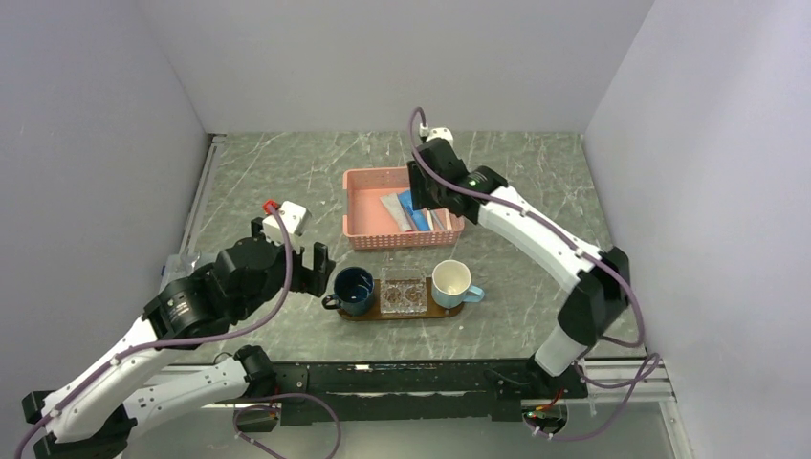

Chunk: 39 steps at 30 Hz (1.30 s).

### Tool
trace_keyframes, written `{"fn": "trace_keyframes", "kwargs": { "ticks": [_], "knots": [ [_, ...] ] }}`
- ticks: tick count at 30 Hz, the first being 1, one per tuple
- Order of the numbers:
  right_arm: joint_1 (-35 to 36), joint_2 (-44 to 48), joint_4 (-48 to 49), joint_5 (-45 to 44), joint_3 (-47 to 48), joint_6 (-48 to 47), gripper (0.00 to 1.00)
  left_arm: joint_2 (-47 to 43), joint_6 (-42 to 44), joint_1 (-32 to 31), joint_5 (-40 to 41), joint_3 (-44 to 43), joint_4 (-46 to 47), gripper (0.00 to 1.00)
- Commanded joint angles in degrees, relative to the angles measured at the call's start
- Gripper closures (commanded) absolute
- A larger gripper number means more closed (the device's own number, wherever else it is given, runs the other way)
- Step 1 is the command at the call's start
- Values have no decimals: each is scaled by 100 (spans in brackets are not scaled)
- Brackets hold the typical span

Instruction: Prepare toiletry sets of a toothbrush and toothpaste on the tray

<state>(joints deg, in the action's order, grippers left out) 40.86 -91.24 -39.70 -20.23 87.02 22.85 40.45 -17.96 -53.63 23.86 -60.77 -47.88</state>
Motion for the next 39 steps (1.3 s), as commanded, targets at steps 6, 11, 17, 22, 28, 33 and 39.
{"fn": "trace_keyframes", "kwargs": {
  "ticks": [6,11,17,22,28,33,39],
  "knots": [
    [-453,-1497,122,815,1214,-357,44,-489,373,-16,-67,498,550,1],
    [-615,-2263,4,1117,1724,-583,43,-469,371,17,-145,640,588,1],
    [-744,-2962,-62,1394,2165,-708,43,-330,429,137,-231,764,595,1],
    [-777,-3483,-82,1559,2464,-745,43,-274,468,369,-379,768,639,1],
    [-784,-3941,-93,1551,2680,-781,43,-376,474,706,-608,817,721,0],
    [-785,-4137,-78,1271,2665,-821,43,-407,465,882,-742,839,749,1],
    [-781,-4244,62,1157,2436,-830,44,-386,466,1024,-872,834,758,0]
  ]
}}
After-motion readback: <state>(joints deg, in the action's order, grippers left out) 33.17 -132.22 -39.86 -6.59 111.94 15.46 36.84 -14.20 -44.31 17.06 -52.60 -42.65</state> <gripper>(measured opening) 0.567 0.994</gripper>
